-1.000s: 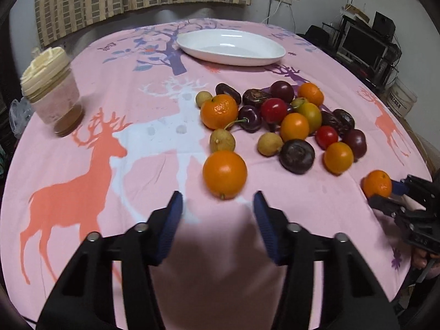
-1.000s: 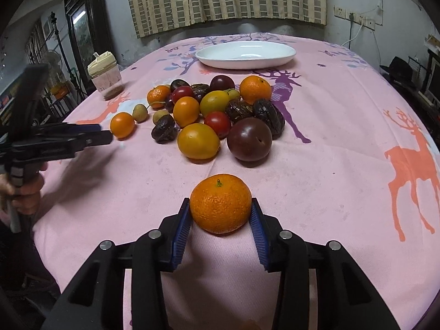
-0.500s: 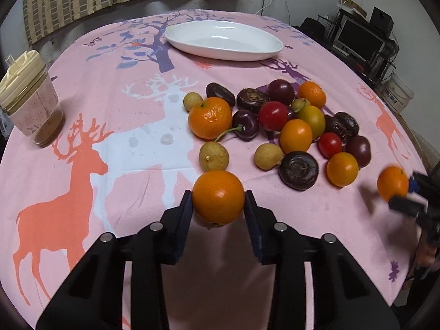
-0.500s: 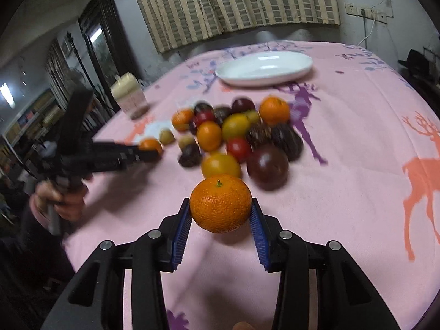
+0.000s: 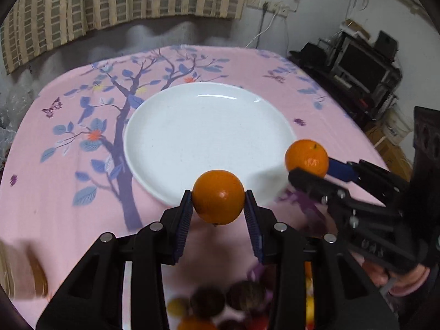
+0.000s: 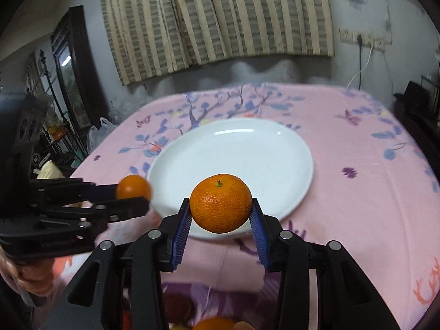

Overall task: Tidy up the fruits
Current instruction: 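Grasp a mandarin with each tool and place both on the white plate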

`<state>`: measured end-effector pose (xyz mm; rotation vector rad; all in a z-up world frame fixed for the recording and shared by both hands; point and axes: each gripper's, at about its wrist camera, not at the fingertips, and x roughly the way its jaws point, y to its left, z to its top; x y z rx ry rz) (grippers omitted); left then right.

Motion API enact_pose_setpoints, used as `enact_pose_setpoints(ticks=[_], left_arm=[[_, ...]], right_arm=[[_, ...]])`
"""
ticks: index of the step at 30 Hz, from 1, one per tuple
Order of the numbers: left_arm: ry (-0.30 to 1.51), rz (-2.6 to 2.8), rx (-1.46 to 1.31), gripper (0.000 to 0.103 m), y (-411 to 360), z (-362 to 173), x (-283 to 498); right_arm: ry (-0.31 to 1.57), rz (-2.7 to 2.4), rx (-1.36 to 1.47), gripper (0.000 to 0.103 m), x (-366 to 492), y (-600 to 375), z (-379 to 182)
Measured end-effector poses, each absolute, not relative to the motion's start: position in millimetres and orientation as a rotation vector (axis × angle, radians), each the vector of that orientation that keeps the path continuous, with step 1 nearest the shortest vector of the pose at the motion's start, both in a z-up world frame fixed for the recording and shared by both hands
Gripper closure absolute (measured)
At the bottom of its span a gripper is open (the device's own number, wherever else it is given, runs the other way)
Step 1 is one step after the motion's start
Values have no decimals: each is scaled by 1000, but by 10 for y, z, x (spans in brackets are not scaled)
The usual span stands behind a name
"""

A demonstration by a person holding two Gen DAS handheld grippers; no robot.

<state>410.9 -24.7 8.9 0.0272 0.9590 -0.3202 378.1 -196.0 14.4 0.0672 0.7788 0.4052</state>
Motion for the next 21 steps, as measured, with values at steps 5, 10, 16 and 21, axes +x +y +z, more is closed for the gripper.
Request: enact_pose_setpoints(ticks=[5, 10, 16, 21], left_arm=[[1024, -255, 75, 65, -356, -216, 4517], [931, -162, 55, 19, -142, -59, 4335], [777, -148, 91, 6, 111, 324, 3426], [754, -178, 13, 5, 354, 251, 2711]], right_arm=[[869, 391, 42, 58, 4188, -1883, -125], [822, 387, 19, 39, 4097, -1949, -103], [755, 432, 21, 33, 3460, -2155, 166], [819, 399, -32, 33, 3031, -2191, 82]])
